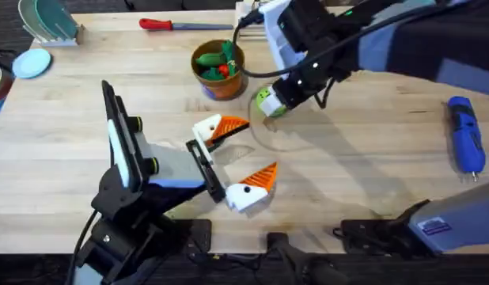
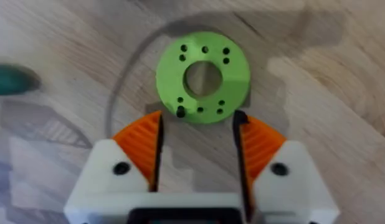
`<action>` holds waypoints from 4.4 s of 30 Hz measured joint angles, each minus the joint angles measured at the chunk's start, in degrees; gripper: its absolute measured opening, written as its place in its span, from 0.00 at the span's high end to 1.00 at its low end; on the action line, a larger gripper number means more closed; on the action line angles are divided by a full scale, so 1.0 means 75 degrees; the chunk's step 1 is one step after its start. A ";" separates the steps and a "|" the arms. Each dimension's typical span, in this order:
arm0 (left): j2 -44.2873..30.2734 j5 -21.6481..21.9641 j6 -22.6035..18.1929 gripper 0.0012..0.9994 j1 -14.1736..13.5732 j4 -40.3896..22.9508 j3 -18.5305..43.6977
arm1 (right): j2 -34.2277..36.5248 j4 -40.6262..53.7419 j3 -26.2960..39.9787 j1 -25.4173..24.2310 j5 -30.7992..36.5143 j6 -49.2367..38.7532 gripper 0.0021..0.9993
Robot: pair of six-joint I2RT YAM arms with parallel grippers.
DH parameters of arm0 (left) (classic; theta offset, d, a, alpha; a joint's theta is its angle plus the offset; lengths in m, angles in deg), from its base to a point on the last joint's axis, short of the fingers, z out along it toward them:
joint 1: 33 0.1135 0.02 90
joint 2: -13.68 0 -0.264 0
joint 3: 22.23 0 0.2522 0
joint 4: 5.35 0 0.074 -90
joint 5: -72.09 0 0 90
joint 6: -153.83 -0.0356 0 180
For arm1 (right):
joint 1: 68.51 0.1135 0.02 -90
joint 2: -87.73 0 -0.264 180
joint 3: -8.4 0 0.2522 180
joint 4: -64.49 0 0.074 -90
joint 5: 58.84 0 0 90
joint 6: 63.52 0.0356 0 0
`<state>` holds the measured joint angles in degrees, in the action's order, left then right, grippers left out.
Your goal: Pick up the gripper from the table and insert it into the empty holder that is missing its gripper. Then pick up a screw, insert it into the mounting hole, and use the screwdriver to tighten it. Finally, clean up the table by picking up the vegetable and placing it into the bucket.
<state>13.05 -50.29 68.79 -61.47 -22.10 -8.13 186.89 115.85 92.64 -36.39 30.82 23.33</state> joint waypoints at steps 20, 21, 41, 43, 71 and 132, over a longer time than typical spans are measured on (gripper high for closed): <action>0.0001 0.0000 -0.0001 0.01 0.0000 0.0000 0.0000 | 0.0229 -0.0354 0.0000 0.0488 0.0215 -0.0162 0.76; 0.0001 0.0000 0.0001 0.01 0.0000 0.0000 0.0000 | 0.0229 -0.0351 0.0000 0.0488 0.0215 -0.0162 0.76; -0.0002 0.0000 0.0001 0.01 0.0000 0.0000 0.0000 | 0.0433 -0.0193 0.0000 0.0488 0.0250 -0.0165 0.98; -0.0001 0.0000 -0.0001 0.01 0.0000 0.0000 0.0000 | 0.0433 -0.0222 0.0000 0.0488 0.0250 -0.0165 0.99; 0.0001 0.0000 0.0002 0.01 0.0000 0.0000 0.0000 | -0.0599 0.2284 0.2067 0.0540 0.0210 -0.0749 1.00; -0.0002 0.0000 -0.0147 0.01 0.0000 -0.0001 0.0000 | -0.0061 0.3994 0.4482 0.2989 -0.1283 -0.0205 1.00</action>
<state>13.03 -50.29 67.69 -61.47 -22.10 -8.13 186.44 145.80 126.26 -13.97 21.20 21.79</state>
